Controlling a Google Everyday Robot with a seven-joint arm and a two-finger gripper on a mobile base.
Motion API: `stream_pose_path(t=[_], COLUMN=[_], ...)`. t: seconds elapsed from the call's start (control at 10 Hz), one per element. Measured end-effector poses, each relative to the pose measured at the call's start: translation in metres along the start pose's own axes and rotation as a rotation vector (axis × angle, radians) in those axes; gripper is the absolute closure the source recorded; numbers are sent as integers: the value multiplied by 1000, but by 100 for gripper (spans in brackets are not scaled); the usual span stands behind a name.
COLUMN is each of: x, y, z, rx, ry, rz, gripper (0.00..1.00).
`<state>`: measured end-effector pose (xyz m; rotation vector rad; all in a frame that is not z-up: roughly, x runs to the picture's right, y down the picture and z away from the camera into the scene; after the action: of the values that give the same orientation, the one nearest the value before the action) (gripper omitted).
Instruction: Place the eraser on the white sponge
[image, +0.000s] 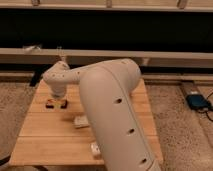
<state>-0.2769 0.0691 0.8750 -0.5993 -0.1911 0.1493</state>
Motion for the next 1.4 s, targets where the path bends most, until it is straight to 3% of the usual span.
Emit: stream_pose_path(t=[0.8,1.4], x=[-3,-6], y=[-7,-6], z=[44,53], rx=[-36,-62], ry=[73,97], rz=[-31,-52], gripper=[22,22])
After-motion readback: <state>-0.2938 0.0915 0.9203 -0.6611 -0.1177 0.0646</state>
